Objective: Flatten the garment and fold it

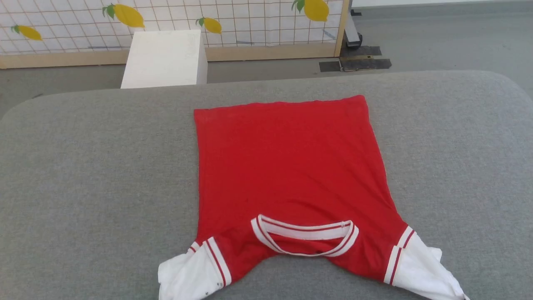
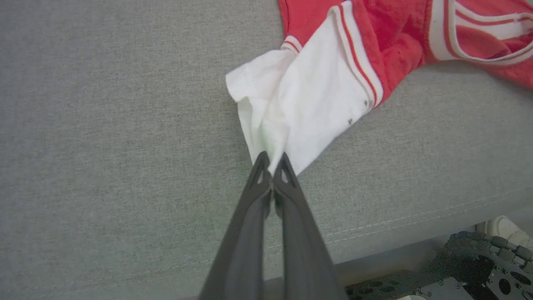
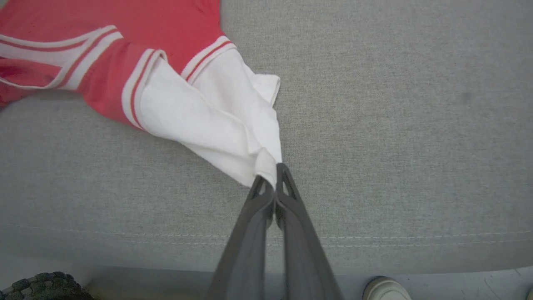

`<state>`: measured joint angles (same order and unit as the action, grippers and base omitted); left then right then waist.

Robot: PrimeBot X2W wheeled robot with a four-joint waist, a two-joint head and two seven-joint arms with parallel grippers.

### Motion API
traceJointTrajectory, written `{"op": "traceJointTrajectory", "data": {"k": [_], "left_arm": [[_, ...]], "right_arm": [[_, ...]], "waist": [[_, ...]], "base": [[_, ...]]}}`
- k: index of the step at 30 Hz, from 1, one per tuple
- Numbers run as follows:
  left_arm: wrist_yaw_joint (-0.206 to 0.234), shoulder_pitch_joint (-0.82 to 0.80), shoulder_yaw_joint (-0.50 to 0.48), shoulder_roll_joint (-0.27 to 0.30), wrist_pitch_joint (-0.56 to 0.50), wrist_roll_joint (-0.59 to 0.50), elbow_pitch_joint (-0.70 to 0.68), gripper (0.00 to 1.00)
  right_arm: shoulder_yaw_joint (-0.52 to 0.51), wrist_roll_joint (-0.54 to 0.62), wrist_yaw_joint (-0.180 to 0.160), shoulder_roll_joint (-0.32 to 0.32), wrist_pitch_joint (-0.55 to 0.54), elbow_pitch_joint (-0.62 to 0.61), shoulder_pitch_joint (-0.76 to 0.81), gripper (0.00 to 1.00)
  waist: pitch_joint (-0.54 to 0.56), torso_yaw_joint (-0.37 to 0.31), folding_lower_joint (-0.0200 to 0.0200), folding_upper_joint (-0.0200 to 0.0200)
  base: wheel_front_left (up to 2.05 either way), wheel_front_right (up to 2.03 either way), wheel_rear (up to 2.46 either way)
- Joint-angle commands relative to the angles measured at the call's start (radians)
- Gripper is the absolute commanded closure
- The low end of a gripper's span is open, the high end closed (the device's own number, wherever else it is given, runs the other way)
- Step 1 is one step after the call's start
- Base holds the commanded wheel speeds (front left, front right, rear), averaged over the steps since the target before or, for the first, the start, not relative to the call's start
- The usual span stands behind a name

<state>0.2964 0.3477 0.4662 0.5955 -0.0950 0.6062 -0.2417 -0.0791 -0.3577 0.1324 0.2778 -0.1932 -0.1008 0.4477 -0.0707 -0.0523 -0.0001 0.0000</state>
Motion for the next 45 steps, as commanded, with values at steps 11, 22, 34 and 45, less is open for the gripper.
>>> {"op": "traceJointTrajectory", "data": {"k": [11, 22, 34, 45], "left_arm": [[-0.001, -0.085, -0.002, -0.020, 0.016, -0.019, -0.113, 1.00], [0.010, -0.227, 0.039, -0.059, -0.010, -0.103, -0.223, 1.00], [-0.010, -0.385, 0.098, -0.115, -0.030, -0.177, -0.258, 1.00], [-0.028, -0.436, 0.126, -0.159, -0.012, -0.176, -0.201, 1.00]], "right_arm": [[-0.063, -0.090, -0.002, 0.063, -0.122, -0.126, -0.284, 0.00], [-0.061, -0.043, -0.002, 0.128, -0.383, 0.027, -0.960, 0.00], [-0.064, 0.124, -0.002, 0.098, -0.525, 0.334, -1.319, 0.00], [-0.044, 0.142, -0.002, 0.106, -0.603, 0.474, -1.318, 0.52]], "waist": [[-0.052, 0.064, 0.0001, 0.0000], [-0.296, 0.134, 0.0001, 0.0000], [-0.499, 0.226, 0.0001, 0.0000], [-0.547, 0.275, 0.0001, 0.0000]], "base": [[0.00, 0.00, 0.00], [0.00, 0.00, 0.00], [0.00, 0.00, 0.00], [0.00, 0.00, 0.00]]}}
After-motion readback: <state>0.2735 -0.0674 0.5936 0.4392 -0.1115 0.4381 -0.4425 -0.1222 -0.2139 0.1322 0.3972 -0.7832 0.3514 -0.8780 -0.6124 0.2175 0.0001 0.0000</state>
